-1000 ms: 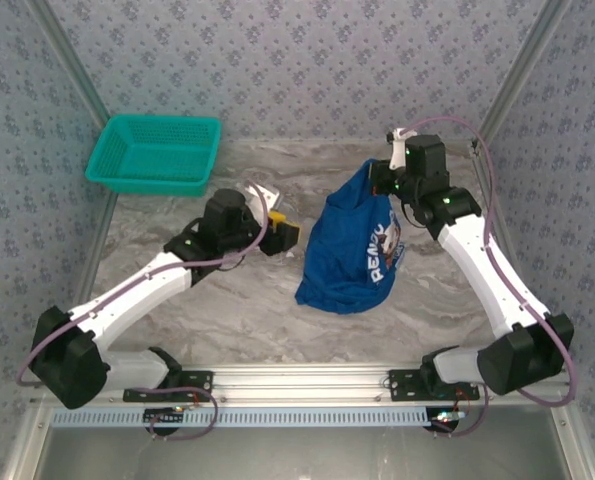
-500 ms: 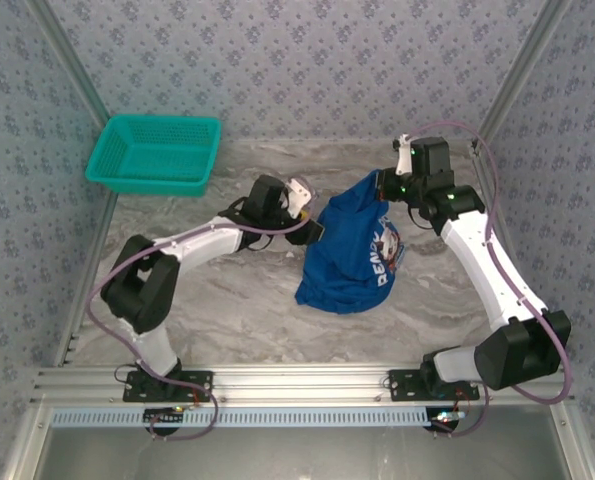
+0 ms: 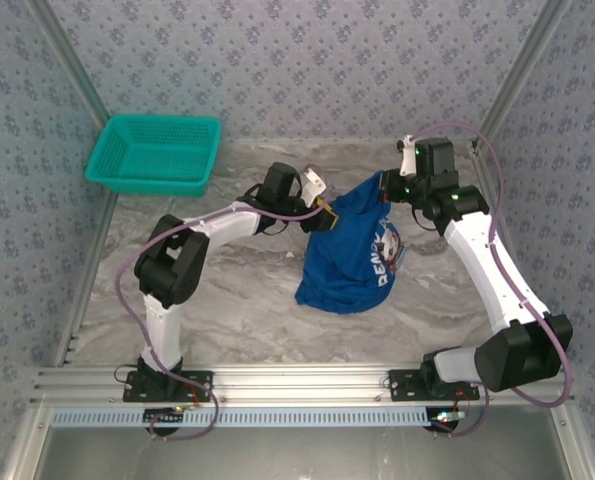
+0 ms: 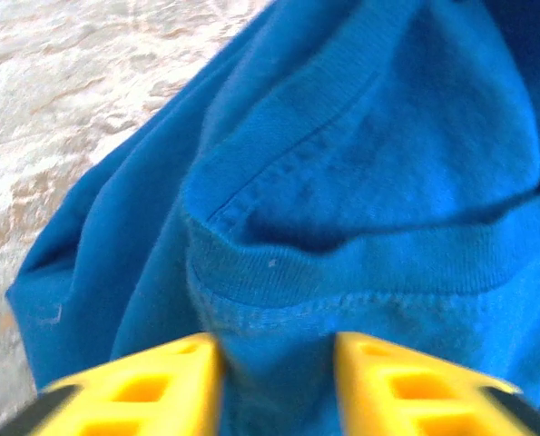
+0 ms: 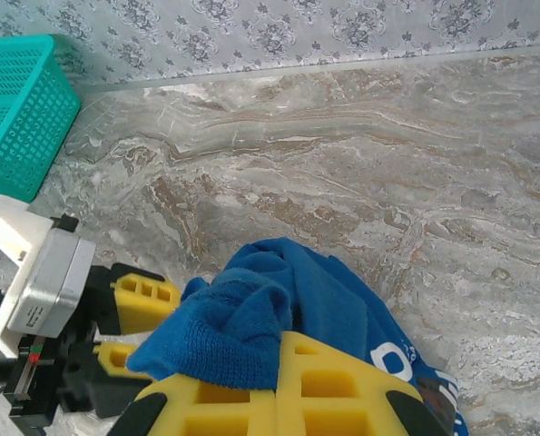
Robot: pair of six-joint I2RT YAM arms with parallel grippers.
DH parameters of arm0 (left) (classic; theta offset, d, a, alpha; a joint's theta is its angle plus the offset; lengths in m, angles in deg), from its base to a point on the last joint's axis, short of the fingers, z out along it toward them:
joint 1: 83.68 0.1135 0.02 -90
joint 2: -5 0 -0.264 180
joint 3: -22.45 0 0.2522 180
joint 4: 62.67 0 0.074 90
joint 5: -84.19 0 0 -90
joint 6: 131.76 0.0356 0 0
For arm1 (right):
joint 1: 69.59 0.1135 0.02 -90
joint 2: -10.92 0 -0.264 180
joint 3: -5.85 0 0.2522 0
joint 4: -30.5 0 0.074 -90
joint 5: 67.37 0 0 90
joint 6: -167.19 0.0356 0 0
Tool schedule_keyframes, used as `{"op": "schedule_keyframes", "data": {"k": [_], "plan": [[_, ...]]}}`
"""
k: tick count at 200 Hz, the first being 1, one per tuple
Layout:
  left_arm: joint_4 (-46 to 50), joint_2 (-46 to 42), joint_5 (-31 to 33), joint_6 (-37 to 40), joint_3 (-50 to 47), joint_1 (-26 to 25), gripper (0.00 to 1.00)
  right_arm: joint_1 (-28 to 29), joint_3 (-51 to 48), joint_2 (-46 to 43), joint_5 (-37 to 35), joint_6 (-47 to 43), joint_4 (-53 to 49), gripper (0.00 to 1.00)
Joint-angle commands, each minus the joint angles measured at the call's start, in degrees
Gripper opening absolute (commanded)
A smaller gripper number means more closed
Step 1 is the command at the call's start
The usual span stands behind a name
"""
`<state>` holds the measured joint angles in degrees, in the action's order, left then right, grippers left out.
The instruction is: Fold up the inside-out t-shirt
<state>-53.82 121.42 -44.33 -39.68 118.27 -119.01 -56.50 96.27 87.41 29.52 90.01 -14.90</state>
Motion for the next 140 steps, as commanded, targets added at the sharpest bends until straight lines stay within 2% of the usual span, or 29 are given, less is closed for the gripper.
{"op": "schedule_keyframes", "data": {"k": [1, 30, 53, 83, 100, 120, 140], "plan": [[-1.7, 0.5, -5.0, -0.2, 1.8, 0.4, 0.19, -0.6, 3.5, -0.6, 0.3, -0.9, -0.7, 0.0], [-3.2, -5.7, -3.4, -1.7, -1.9, 1.4, 0.0, -0.5, 7.0, -0.8, -0.9, -0.4, -0.8, 0.0], [-2.7, -15.2, 0.9, -2.1, -5.7, 2.5, 0.0, -0.5, 11.3, -1.1, -3.0, -0.2, -0.8, 0.0], [-2.8, -32.8, 17.3, -2.4, -11.1, 2.6, 0.0, -0.3, 19.5, -2.2, -8.2, -0.2, -1.0, 0.0], [-0.3, -41.4, 25.4, -1.9, -10.1, 1.7, 0.0, 0.9, 24.0, -2.8, -10.1, -1.2, -0.5, 0.0], [2.5, -48.2, 37.7, 3.7, -6.0, -3.1, 0.0, 3.9, 28.2, -3.8, -12.1, -3.7, 1.5, 0.0], [4.9, -50.6, 43.2, 9.2, 0.0, -7.4, 0.0, 6.8, 31.2, -4.6, -13.1, -5.1, 4.5, 0.0]]}}
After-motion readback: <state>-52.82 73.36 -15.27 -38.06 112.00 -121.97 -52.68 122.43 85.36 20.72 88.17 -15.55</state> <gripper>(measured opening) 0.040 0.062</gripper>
